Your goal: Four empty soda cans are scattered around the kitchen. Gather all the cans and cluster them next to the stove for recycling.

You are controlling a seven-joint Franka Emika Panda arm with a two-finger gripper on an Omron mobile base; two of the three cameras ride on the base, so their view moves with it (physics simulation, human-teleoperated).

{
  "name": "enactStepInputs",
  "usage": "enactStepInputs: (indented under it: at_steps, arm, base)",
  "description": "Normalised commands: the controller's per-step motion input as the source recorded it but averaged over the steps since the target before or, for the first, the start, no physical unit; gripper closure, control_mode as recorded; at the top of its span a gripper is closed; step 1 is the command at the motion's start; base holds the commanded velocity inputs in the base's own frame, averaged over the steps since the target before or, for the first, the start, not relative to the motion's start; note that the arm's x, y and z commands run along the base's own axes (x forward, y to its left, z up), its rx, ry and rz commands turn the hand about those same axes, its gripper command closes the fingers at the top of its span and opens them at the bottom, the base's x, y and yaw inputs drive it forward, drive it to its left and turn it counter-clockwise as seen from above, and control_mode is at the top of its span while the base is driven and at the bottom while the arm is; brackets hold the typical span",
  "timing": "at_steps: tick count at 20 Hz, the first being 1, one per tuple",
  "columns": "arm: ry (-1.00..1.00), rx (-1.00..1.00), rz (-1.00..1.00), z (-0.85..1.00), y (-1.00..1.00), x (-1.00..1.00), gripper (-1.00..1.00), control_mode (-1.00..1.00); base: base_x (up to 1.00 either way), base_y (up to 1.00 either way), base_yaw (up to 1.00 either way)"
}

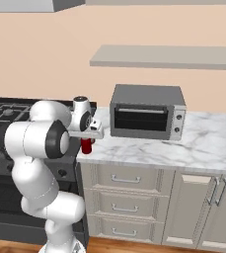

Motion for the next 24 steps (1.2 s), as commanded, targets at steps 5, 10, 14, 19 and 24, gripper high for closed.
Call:
enactStepInputs:
  at_steps: [5,10,14,19,24]
  arm:
    - [0.0,0.0,0.0,-0.11,0.04,0.14,1.0,-1.0]
    - [0.0,0.0,0.0,-0.11,0.01,0.14,1.0,-1.0]
    - [0.0,0.0,0.0,-0.12,0.02,0.16,1.0,-1.0]
    - [0.0,0.0,0.0,-0.15,0.05,0.11,1.0,-1.0]
    - [0.0,0.0,0.0,-0.25,0.09,0.01,1.0,-1.0]
  base:
    - [0.0,0.0,0.0]
    - [0.0,0.0,0.0]
    - [0.0,0.0,0.0]
    - [0.0,0.0,0.0]
    - [0.0,0.0,0.0]
